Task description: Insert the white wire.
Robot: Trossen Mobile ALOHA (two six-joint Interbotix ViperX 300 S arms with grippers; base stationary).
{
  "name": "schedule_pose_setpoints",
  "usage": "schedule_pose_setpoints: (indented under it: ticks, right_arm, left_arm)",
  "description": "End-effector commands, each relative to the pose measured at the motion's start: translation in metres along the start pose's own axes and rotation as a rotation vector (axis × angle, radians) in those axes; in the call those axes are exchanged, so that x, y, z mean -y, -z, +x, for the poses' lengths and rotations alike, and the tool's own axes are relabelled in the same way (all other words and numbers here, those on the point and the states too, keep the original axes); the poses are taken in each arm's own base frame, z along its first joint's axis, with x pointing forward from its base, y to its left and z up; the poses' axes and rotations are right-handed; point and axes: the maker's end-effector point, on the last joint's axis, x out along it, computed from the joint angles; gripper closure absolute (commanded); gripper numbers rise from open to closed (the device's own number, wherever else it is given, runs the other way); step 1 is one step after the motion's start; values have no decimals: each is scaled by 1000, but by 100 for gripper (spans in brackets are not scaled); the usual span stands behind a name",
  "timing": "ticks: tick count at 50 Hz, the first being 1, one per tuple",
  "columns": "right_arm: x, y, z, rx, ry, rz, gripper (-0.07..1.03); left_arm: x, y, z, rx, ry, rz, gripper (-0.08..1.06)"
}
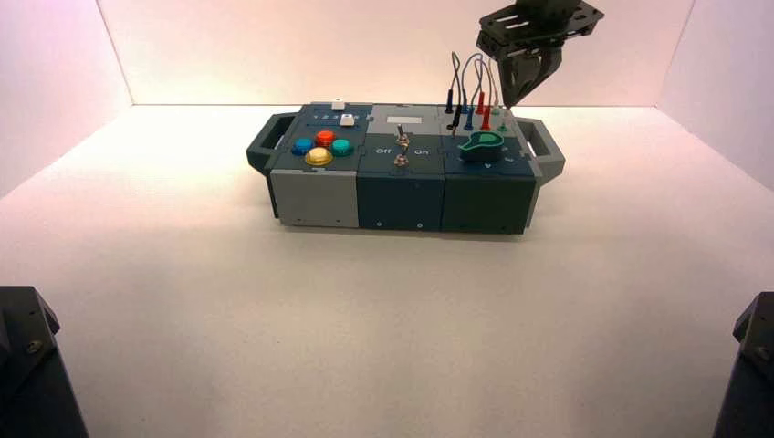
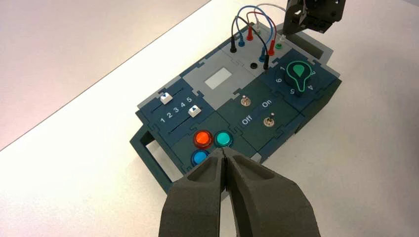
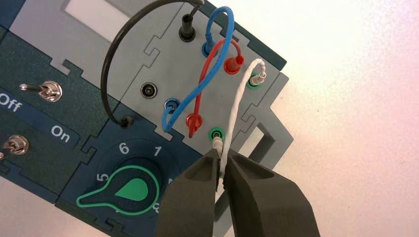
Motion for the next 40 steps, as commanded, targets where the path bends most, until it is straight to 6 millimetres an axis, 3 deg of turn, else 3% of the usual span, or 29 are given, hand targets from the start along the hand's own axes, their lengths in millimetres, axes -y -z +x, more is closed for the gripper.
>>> schedule_pose_setpoints:
  ticks: [1,27,40]
  right_arm:
    - [1,-10,-5,35,7,-3,99]
    - [-1,4,27,-32,0,-14,99]
    - [1,0,20,-12,9,-19,99]
  left_arm:
    - [-1,-7,-3,24,-8,9,101]
    - [-2,-7,-3,24,-8,10,101]
    - [-1,-6,-2,22,-8,10,101]
